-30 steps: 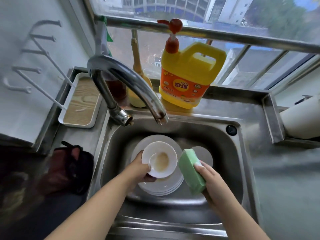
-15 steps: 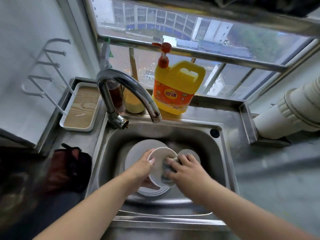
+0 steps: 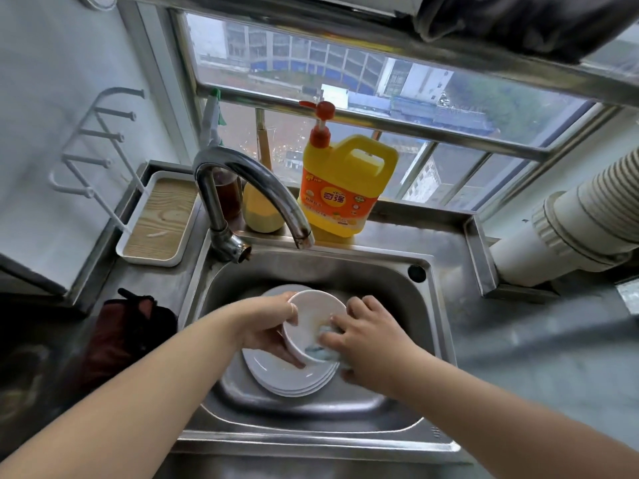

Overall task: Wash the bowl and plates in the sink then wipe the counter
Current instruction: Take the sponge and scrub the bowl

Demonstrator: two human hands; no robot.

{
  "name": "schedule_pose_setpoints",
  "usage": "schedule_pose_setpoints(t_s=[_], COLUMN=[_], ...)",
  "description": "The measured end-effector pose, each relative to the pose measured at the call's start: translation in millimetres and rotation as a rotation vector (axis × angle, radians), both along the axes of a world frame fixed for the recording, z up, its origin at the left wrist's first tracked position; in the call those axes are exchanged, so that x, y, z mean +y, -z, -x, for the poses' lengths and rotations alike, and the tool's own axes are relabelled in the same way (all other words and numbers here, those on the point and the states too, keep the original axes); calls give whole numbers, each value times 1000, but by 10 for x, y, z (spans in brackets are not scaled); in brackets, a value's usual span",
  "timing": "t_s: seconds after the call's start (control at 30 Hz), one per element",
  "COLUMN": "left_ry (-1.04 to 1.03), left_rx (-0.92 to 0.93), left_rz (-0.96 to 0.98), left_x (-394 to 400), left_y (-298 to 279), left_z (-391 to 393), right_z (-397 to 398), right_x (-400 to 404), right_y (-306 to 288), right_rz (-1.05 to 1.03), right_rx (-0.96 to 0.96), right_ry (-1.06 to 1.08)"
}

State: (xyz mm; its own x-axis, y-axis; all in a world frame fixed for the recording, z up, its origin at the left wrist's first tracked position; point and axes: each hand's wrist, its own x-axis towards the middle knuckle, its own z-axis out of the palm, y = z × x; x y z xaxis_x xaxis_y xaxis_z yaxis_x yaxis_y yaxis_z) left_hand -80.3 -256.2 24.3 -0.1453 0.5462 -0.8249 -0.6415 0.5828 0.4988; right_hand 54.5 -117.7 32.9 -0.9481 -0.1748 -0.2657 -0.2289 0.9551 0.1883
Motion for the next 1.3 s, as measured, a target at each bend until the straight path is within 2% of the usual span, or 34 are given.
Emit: schedule_pose_setpoints(t_s=[0.1, 0.23, 0.3, 0.4, 0.53, 0.6, 0.63, 0.67, 0.73, 0.8, 0.87, 0.93, 1.0, 1.03, 1.17, 1.23, 1.3], left_ry=[-129, -528, -554, -415, -60, 29, 27, -11, -274, -573, -688, -632, -484, -390, 21, 99, 70], left_rx=[48, 68, 121, 185, 10, -33, -30, -18, 18, 72, 142, 215, 241, 225, 46, 36, 112], left_rz=[-121, -239, -189, -122, -174, -220, -244, -270, -320, -353, -296, -195, -121, -102, -147, -154, -172], left_x=[19, 169, 203, 94, -45, -43, -34, -16, 67, 198, 269, 221, 121, 72, -1, 8, 18], left_y=[12, 137, 134, 162, -44, -174, -205, -219, -158, -55, -1, 30, 39, 31, -184, -280, -285], left_z=[-4, -428, -518, -397, -163, -8, 48, 58, -94, -374, -578, -555, -414, -348, -133, -19, 48], right_z=[105, 91, 7, -113, 50, 179, 216, 236, 229, 204, 144, 8, -102, -106, 223, 343, 322], right_x=[-49, -305, -378, -191, 322, 436, 447, 432, 282, 34, -207, -274, -122, 23, 532, 577, 521], right_y=[-24, 82, 150, 176, -41, -181, -202, -186, -121, -6, 98, 174, 161, 128, -157, -268, -269], right_rz=[-80, 71, 122, 154, -98, -196, -220, -242, -247, -146, -20, 91, 165, 137, -187, -277, -308], right_rx=[159, 194, 177, 177, 267, 324, 373, 419, 437, 372, 284, 266, 293, 291, 246, 279, 343], right_ry=[85, 423, 471, 256, -338, -497, -512, -469, -214, 97, 321, 346, 168, 33, -543, -626, -560])
